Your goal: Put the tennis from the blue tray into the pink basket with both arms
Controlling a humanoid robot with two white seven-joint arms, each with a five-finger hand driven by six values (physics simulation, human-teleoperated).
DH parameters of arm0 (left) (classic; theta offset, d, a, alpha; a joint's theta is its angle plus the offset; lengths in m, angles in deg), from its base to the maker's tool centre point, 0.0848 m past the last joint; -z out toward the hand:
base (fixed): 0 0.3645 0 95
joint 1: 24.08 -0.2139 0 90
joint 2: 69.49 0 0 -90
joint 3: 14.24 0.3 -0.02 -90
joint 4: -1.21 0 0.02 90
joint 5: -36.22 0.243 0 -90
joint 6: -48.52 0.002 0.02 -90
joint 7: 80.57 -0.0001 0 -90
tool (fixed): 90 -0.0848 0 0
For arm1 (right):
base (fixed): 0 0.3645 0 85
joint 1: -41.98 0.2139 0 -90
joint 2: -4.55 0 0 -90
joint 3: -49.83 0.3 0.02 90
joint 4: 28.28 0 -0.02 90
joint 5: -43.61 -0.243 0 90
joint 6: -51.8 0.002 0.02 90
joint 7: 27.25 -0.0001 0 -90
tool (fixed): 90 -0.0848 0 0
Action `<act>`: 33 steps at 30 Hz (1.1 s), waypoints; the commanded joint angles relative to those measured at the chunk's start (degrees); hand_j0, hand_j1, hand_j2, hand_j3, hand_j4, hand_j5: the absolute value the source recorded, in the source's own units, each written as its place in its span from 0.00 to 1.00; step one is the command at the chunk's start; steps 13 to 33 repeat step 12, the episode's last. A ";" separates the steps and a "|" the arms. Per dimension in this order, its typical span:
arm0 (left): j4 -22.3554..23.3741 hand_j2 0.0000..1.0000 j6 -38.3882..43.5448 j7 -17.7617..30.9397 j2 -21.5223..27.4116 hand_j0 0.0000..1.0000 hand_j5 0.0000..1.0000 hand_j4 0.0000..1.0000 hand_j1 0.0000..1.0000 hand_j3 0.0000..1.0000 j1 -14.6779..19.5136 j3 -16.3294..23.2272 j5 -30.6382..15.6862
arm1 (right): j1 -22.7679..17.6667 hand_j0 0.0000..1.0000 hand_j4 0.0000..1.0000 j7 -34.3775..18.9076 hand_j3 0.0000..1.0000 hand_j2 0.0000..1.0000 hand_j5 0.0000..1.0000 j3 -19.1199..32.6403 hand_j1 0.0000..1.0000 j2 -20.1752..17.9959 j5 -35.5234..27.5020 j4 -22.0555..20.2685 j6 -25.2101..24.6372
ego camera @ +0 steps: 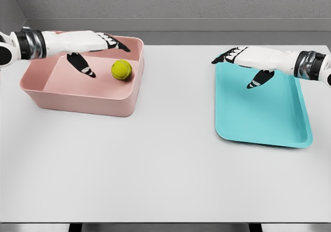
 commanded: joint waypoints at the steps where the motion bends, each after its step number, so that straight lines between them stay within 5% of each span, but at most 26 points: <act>1: -6.48 1.00 0.18 -0.03 4.61 1.00 1.00 1.00 1.00 1.00 -0.09 -0.53 -4.92 | 0.00 1.00 1.00 0.03 1.00 1.00 1.00 0.07 1.00 -0.04 -0.39 -0.08 -0.12; 6: -15.36 1.00 0.18 -0.03 11.73 1.00 1.00 1.00 1.00 1.00 -3.52 -0.45 -10.63 | 0.00 1.00 1.00 0.03 1.00 1.00 1.00 0.07 1.00 -0.04 -0.30 -0.08 -0.12; 12: -21.60 1.00 0.18 -0.03 15.25 1.00 1.00 1.00 1.00 1.00 -7.74 -0.62 -11.87 | 0.00 1.00 1.00 0.03 1.00 1.00 1.00 0.07 1.00 -0.04 -0.39 -0.08 -0.12; 33: -21.60 1.00 0.18 -0.03 15.25 1.00 1.00 1.00 1.00 1.00 -7.74 -0.62 -11.87 | 0.00 1.00 1.00 0.03 1.00 1.00 1.00 0.07 1.00 -0.04 -0.39 -0.08 -0.12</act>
